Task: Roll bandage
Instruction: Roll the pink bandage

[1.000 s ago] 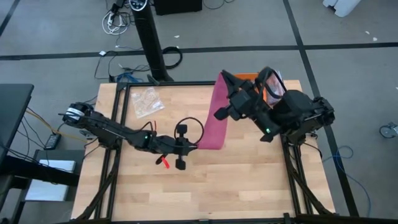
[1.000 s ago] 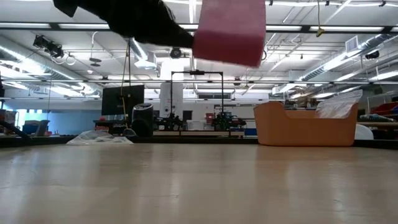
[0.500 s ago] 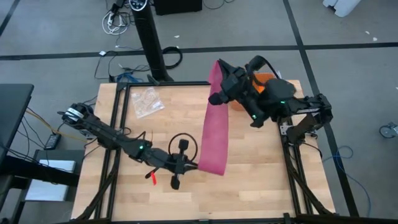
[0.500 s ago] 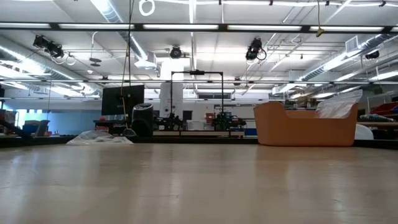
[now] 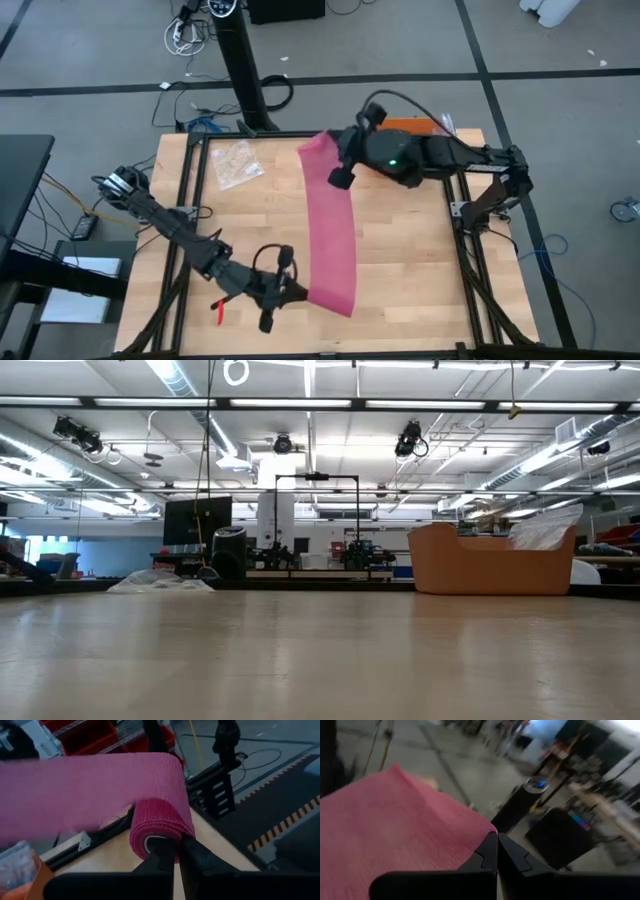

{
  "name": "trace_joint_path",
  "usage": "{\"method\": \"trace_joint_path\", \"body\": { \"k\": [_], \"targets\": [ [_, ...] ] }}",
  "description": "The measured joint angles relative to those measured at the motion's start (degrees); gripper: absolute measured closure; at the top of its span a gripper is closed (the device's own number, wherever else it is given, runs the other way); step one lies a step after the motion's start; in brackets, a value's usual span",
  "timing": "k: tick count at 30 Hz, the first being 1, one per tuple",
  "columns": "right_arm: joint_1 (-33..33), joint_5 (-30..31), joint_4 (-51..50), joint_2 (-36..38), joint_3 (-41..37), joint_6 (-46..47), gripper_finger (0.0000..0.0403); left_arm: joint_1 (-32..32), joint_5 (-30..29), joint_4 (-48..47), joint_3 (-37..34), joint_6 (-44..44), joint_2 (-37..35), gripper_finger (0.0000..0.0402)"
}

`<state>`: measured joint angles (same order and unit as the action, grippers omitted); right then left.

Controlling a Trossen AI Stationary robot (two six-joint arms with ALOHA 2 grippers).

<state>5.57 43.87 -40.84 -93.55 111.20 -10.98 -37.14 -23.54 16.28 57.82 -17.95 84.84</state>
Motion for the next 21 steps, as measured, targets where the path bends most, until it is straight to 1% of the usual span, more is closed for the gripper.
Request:
{"method": "trace_joint_path", "body": {
  "k": [3,9,16,21],
  "targets": [
    [-0.38,-2.77,-3.26,-0.18,-2.41,2.84,0.0403,-1.49,-0.38,-0.01,0.81,-0.01,0.00,0.0388],
    [-1.23,-9.96,-2.42,-0.11,-11.19,8.63,0.0403,-4.30,-0.44,0.84,1.32,0.01,0.00,0.0388],
    [-1.15,-20.18,7.44,-0.09,-23.25,12.02,0.0403,-7.34,-0.60,0.49,1.36,-0.44,-0.02,0.0388],
    [-1.15,-25.21,14.28,-0.07,-30.71,14.73,0.0403,-8.57,-0.60,0.82,1.36,0.12,-0.02,0.0388]
  ]
}}
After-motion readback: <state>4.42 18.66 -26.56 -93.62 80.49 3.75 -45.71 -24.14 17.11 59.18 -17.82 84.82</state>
